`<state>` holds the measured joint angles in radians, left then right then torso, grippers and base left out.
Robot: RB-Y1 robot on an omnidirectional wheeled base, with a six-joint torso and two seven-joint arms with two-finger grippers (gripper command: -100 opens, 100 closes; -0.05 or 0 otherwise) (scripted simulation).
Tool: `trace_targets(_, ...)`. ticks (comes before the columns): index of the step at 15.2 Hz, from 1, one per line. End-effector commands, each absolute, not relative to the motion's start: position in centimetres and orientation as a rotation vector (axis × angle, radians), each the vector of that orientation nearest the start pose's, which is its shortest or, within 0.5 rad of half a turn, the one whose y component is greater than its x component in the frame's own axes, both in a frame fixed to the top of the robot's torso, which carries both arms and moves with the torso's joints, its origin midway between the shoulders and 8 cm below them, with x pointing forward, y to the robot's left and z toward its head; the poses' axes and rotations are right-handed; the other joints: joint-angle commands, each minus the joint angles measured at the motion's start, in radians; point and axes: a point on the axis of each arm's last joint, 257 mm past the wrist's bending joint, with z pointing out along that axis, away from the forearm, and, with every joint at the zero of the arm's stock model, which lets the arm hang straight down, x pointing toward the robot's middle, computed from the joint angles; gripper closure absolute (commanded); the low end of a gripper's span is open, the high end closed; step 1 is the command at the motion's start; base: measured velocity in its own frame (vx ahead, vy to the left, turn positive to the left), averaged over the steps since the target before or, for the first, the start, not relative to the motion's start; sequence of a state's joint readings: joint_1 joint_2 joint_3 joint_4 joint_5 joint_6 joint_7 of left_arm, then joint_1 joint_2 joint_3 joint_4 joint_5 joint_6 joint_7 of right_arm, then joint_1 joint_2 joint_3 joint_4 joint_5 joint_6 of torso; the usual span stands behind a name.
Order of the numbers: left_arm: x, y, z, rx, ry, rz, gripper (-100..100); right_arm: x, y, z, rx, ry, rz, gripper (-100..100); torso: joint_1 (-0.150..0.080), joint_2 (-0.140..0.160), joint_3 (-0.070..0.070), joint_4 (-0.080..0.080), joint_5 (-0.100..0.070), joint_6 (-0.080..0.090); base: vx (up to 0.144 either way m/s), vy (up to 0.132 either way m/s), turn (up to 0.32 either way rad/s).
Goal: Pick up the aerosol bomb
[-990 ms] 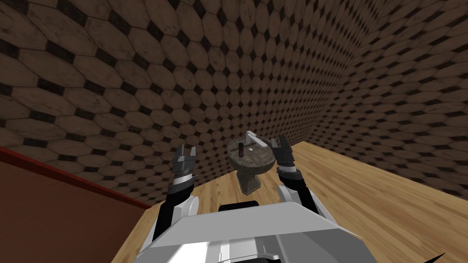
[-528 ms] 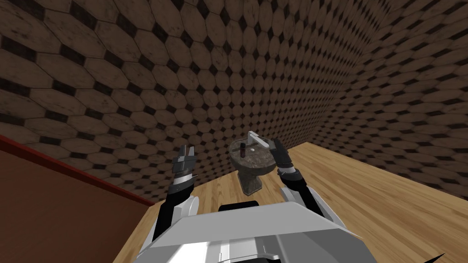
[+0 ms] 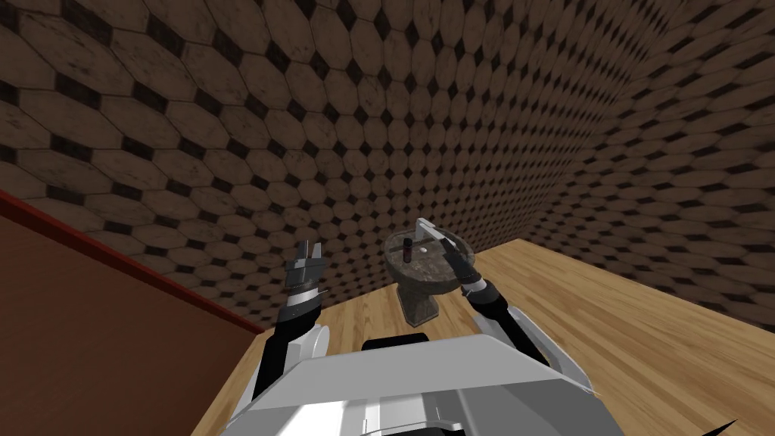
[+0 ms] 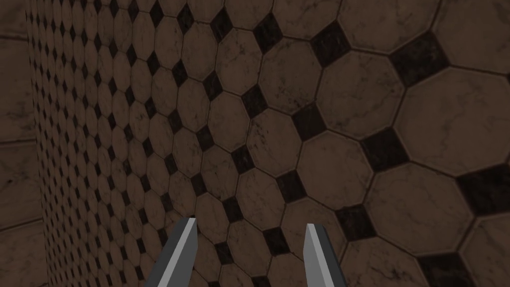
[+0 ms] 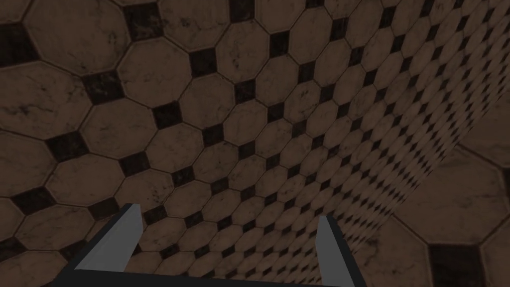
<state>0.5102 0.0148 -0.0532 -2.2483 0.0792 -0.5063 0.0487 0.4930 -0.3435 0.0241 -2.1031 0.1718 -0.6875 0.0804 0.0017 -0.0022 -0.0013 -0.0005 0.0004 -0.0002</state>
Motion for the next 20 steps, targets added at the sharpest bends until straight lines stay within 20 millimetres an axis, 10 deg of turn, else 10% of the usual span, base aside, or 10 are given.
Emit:
trace_targets(1, 35.0, 27.2, 0.7, -0.754, 0.585, -1.437, 0, 34.6, -22.2, -4.0, 0.19, 1.023, 1.162, -100, 0.0, 0.0, 0.0, 0.0, 0.0, 0.0, 0.018, 0.019, 0.018)
trace_targets(20, 35.0, 27.2, 0.7, -0.754, 0.585, -1.437, 0, 33.7, -22.1, -14.9, -0.256, 1.471, 0.986, -100, 0.001, 0.0, 0.0, 0.0, 0.0, 0.0, 0.026, 0.029, 0.076)
